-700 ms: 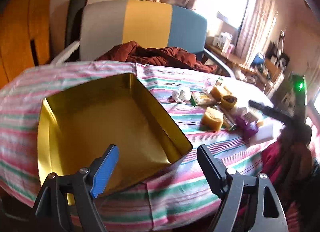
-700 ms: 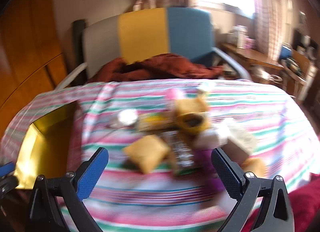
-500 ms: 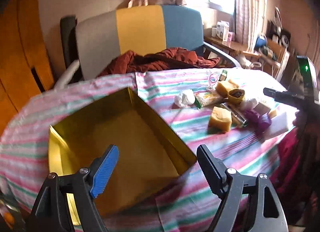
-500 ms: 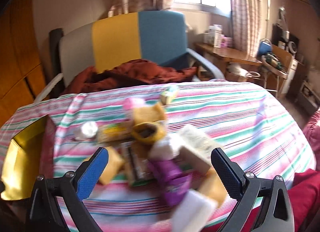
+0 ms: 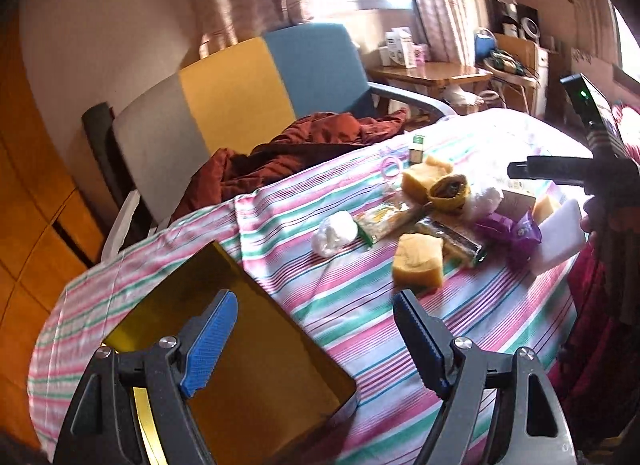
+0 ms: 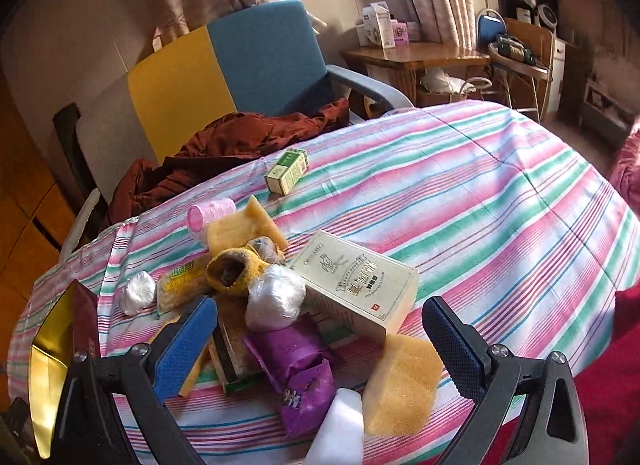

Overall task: Organize objects
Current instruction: 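Grasp the yellow sponge with the left tool while the right tool grasps the white block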

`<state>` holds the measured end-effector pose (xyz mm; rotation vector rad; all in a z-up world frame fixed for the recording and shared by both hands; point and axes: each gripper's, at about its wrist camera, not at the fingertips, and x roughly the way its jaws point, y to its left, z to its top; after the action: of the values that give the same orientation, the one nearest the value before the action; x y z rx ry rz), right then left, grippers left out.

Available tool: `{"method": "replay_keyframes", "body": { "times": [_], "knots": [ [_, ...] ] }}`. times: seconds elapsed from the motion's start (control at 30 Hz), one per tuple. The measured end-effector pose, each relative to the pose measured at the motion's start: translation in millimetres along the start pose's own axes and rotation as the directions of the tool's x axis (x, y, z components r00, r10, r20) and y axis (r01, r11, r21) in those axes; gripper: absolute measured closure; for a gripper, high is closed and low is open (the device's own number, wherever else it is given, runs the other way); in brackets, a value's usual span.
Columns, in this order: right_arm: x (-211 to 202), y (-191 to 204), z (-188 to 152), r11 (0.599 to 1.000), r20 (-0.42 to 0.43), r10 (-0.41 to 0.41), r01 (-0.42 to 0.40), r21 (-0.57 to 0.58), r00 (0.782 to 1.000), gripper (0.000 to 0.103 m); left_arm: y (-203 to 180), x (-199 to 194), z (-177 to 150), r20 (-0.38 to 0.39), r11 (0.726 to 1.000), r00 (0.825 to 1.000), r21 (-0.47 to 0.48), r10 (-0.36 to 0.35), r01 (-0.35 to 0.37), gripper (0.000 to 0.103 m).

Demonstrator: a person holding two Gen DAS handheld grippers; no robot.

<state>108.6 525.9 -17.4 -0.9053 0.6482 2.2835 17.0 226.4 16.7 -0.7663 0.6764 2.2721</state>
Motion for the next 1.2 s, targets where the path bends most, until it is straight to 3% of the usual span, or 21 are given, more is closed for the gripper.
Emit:
{"method": "replay_keyframes", "body": {
  "times": [0.6,0.87,1.2],
  "knots": [
    [9,-16,0,0.995,-0.047,0.042,-0.037,0.098,0.998,0.0,-49,39,29,-0.028,0.99,0.997,0.114,-0.078,0.08,0.021],
    [11,-22,0,0.991,-0.059,0.057,-0.049,0.128,0.997,0.0,-65,72,33,-0.095,0.984,0.989,0.12,-0.117,0.128,0.021],
    [13,-31,0,0.982,-0.072,0.071,-0.057,0.179,0.995,0.0,-66,138,40,-0.261,0.971,0.937,0.0,-0.231,0.239,0.021]
  ]
}}
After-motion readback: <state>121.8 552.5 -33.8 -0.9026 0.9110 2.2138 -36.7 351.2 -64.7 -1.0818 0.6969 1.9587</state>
